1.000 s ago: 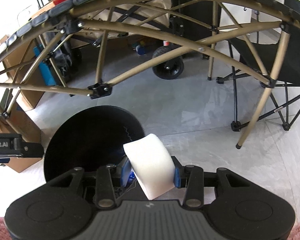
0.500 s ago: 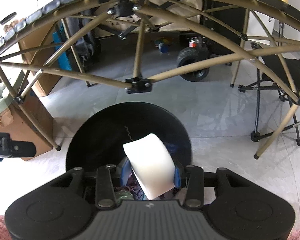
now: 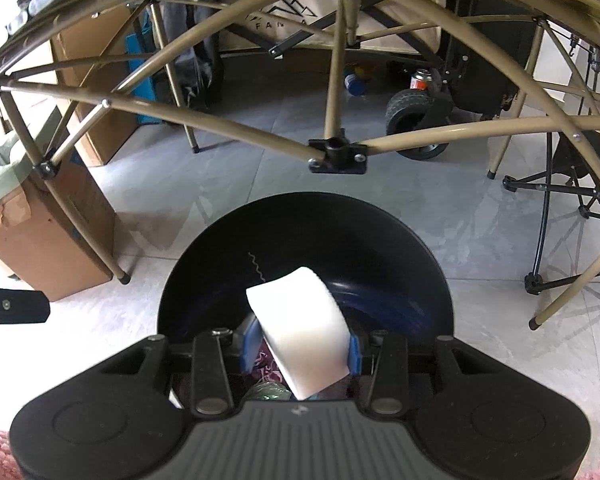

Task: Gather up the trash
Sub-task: 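Move the right tool over the bin and open it to drop the white cylinder, then raise both open tools back up to the table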

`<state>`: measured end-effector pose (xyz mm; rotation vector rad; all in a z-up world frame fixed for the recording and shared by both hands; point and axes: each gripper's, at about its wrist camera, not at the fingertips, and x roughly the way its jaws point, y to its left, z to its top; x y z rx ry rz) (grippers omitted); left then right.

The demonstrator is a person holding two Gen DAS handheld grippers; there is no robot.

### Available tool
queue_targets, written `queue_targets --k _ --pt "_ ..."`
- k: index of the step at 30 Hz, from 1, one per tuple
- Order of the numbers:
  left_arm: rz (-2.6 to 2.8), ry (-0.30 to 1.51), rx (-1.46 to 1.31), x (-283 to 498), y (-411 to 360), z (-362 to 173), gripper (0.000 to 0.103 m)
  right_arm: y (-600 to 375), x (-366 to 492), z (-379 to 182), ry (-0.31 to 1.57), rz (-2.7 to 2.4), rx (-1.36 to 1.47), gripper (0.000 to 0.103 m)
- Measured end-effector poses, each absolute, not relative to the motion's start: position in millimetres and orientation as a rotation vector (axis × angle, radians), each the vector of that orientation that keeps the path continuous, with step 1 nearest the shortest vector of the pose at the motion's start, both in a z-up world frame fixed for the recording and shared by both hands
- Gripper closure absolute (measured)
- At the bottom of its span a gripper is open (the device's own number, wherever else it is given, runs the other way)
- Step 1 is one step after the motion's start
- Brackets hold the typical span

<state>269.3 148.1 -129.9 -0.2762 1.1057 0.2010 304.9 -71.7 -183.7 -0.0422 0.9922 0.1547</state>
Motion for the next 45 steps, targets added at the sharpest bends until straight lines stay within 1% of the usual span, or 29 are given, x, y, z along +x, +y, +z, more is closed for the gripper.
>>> queue_targets --k 12,17,18,19,20,21,22,25,45 --pt "0.200 1.115 -0.285 268.0 152.0 -131.4 0.000 -69.0 308.2 -188.2 1.005 0.148 -0.043 0.062" --pt "0.201 1.118 -0.284 268.3 151.3 -131.7 0.000 -70.1 308.2 -187.2 1.011 0.142 -0.027 0.057" --pt "0.201 1.118 -0.284 268.3 151.2 -131.7 0.000 -71.1 308.4 -186.9 1.013 0.139 -0.018 0.051" --pt "0.201 1.118 -0.283 268.2 150.7 -131.6 0.000 -71.3 308.8 -186.6 1.013 0.132 -0.011 0.039" --pt "0.201 1.118 -0.284 268.2 150.6 -131.6 0.000 -72.4 308.7 -186.5 1.012 0.125 -0.006 0.031" --pt "0.202 1.118 -0.284 268.2 150.5 -131.6 0.000 -72.5 308.7 -186.4 1.010 0.117 -0.005 0.020" --pt "0.201 1.118 -0.284 268.2 150.6 -131.6 0.000 -73.2 308.8 -186.2 1.007 0.114 -0.006 0.015" --pt "0.201 1.118 -0.283 268.2 150.7 -131.6 0.000 -73.2 308.8 -187.2 1.012 0.109 -0.013 0.007" --pt "0.201 1.117 -0.283 268.1 150.0 -131.6 0.000 -72.9 310.4 -187.9 1.032 0.122 -0.004 0.006"
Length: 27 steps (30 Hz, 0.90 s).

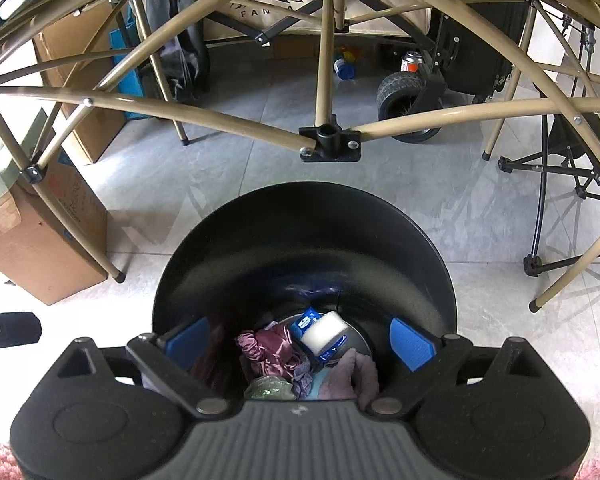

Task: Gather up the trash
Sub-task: 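Raise both open tools back up to the table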

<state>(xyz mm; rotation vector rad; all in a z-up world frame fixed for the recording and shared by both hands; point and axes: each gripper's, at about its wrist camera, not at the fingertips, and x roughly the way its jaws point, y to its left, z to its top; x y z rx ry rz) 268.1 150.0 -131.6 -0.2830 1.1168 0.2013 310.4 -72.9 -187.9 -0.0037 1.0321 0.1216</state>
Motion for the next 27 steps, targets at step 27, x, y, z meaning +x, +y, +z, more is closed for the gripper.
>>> queue_targets --k 27 --pt "0.109 0.911 -0.226 259 98 -65 0.000 -111 277 -127 0.754 0.131 0.027 0.005"
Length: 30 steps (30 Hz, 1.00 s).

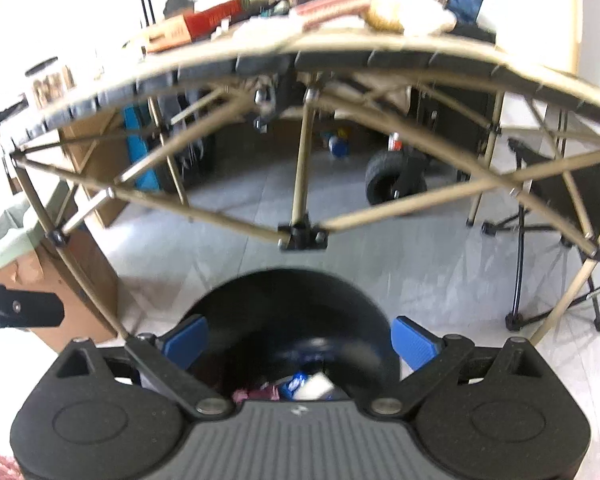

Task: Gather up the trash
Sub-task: 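Raise both open tools back up to the table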

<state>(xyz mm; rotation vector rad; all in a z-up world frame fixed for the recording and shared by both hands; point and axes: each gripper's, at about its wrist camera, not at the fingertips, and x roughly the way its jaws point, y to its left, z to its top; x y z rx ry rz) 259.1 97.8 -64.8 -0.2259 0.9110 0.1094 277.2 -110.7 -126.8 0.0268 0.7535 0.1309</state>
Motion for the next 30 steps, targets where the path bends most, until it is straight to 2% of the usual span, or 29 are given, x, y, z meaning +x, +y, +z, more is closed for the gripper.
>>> queue_targets --k 15,30 --pt "0.008 0.707 -0.221 263 40 1 0.000 -172 244 -50 0.457 0.062 0.073 0.000" --pt "-0.023 0.611 -0.221 311 6 63 0.000 -210 305 19 0.350 0.038 0.076 0.000"
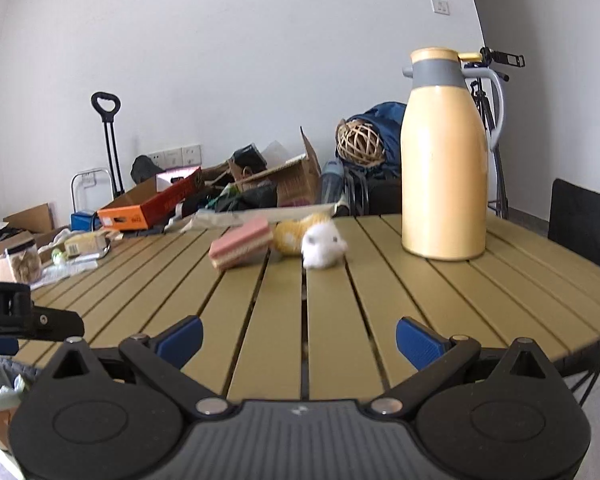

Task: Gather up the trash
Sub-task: 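Raise both open tools back up to the table, then grasp the plush toy with the right tool while the left tool grasps the pink sponge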

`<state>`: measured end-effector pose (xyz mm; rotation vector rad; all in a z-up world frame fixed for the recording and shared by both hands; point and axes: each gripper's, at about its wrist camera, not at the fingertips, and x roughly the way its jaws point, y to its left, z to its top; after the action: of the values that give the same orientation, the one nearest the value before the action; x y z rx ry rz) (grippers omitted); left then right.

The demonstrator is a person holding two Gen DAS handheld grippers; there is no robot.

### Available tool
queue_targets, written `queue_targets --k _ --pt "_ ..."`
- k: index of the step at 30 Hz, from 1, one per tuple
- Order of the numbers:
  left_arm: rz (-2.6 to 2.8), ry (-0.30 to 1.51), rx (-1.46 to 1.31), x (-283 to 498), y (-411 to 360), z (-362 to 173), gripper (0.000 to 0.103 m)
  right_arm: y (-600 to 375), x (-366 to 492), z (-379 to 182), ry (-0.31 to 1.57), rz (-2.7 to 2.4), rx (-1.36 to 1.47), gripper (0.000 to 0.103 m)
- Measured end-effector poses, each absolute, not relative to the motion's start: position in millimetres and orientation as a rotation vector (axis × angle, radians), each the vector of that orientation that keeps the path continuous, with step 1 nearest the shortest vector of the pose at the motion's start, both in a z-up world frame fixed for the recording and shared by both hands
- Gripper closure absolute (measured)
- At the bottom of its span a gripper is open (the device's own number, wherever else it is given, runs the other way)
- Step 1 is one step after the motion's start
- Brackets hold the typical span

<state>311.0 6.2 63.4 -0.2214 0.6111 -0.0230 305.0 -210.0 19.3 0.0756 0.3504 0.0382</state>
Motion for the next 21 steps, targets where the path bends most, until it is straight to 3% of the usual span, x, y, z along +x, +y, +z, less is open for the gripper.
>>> queue_targets --k 21 --pt "-0.014 0.592 -0.176 424 -4 91 0.000 -203 489 35 0.503 0.059 -0.081 0.000"
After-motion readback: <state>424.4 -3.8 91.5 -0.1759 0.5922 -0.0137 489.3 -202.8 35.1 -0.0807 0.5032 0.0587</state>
